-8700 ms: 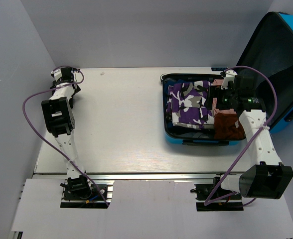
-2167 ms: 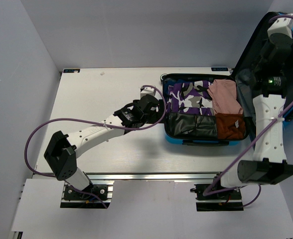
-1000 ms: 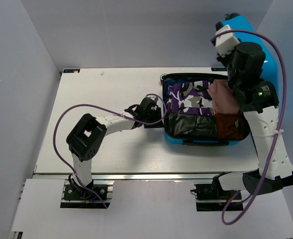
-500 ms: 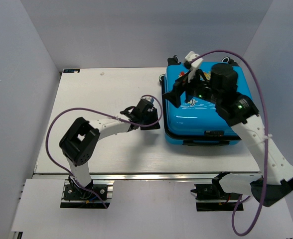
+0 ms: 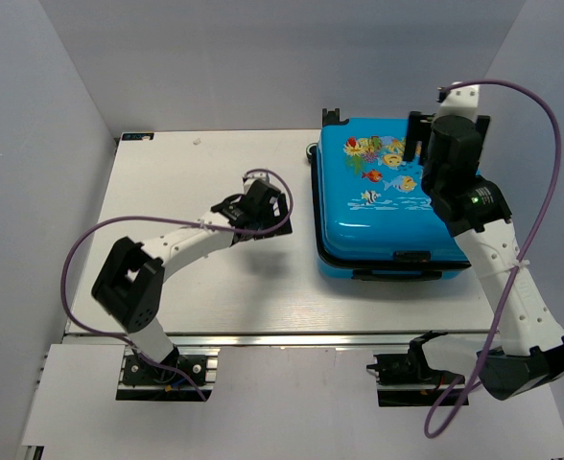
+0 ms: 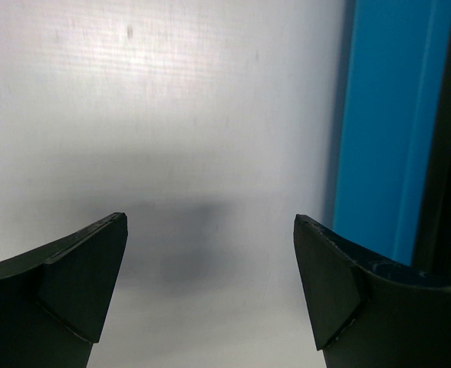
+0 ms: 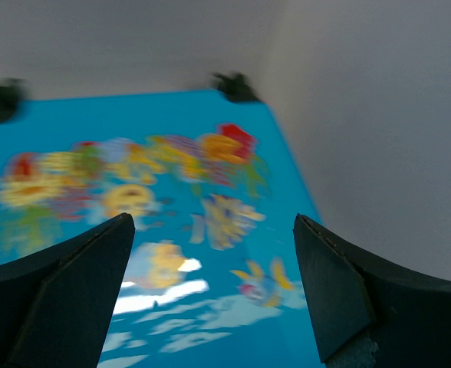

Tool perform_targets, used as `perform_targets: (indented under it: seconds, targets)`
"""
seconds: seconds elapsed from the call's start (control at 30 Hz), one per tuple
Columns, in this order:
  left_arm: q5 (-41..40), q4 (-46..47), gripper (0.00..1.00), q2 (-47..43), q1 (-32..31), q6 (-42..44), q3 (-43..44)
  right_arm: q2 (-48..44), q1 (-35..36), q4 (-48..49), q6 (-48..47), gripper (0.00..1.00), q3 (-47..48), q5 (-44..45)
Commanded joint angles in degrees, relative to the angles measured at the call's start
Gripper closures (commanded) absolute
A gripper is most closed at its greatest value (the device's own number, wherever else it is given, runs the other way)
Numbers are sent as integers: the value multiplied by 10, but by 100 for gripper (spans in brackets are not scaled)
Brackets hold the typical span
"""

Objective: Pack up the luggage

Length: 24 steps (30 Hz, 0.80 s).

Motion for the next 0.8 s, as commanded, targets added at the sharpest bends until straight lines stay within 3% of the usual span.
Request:
perform_targets:
  seconds: [0.0, 0.17, 0.27, 0.4, 0.63, 0.77]
  targets:
    - [-40, -30, 2, 42, 28, 30, 84, -30, -66, 0, -29, 11, -9, 145]
    - [7, -34, 2, 141, 56, 54, 196, 32, -234, -69, -22, 11, 3, 44]
    - [34, -22, 2, 170, 68, 64, 229, 122, -343, -105, 5, 11, 5, -45]
    - [49, -16, 2, 219, 73, 82, 263, 126, -396, -93, 17, 11, -25, -165]
    - [97, -3, 2, 275, 73, 108, 298, 151, -474, -79, 48, 11, -78, -195]
    - [117, 11, 2, 289, 73, 110, 306, 160, -498, -55, 67, 11, -115, -300]
